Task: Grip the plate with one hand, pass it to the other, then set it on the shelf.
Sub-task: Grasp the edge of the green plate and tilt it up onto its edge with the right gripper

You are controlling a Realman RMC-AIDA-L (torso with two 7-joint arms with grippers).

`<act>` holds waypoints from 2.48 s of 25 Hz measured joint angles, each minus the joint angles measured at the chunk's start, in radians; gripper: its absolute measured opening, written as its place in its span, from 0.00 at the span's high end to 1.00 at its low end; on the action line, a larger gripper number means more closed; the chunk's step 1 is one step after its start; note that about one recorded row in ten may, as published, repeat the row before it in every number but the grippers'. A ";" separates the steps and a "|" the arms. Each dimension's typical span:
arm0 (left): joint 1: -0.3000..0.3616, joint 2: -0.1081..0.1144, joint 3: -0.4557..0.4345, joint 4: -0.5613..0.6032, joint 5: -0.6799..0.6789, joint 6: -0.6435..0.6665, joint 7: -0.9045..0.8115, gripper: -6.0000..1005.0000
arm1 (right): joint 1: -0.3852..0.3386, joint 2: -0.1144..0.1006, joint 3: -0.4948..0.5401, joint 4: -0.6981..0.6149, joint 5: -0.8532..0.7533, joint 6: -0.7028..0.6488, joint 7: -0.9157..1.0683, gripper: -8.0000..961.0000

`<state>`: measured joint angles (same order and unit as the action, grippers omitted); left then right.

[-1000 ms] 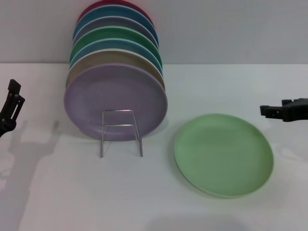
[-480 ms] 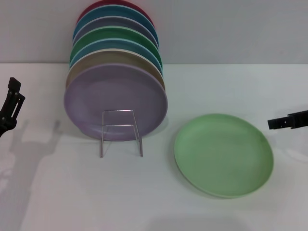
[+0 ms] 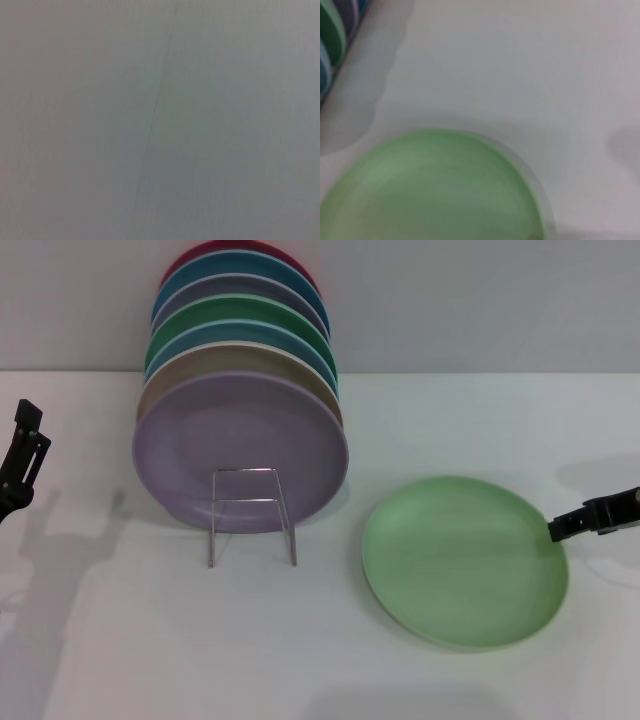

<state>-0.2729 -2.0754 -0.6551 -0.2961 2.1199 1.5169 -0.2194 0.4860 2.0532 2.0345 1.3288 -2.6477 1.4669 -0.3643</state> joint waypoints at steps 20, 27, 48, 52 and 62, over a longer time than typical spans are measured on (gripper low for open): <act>0.005 0.003 0.000 0.010 0.000 0.005 0.000 0.14 | 0.093 -0.007 -0.005 -0.225 -0.026 -0.099 0.002 0.32; 0.008 0.005 0.000 0.011 0.000 0.018 0.000 0.14 | 0.094 -0.004 -0.001 -0.233 -0.026 -0.107 0.008 0.42; 0.009 0.005 -0.001 0.021 0.000 0.025 0.000 0.14 | 0.106 -0.004 -0.006 -0.262 -0.029 -0.115 0.009 0.86; 0.009 0.005 -0.001 0.021 0.000 0.025 0.000 0.14 | 0.107 -0.003 -0.006 -0.264 -0.029 -0.121 0.008 0.87; 0.009 0.005 -0.012 0.023 0.000 0.025 0.000 0.14 | 0.112 -0.003 -0.009 -0.255 -0.038 -0.125 0.000 0.96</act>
<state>-0.2638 -2.0709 -0.6669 -0.2730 2.1199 1.5416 -0.2194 0.5979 2.0505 2.0254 1.0736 -2.6860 1.3416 -0.3638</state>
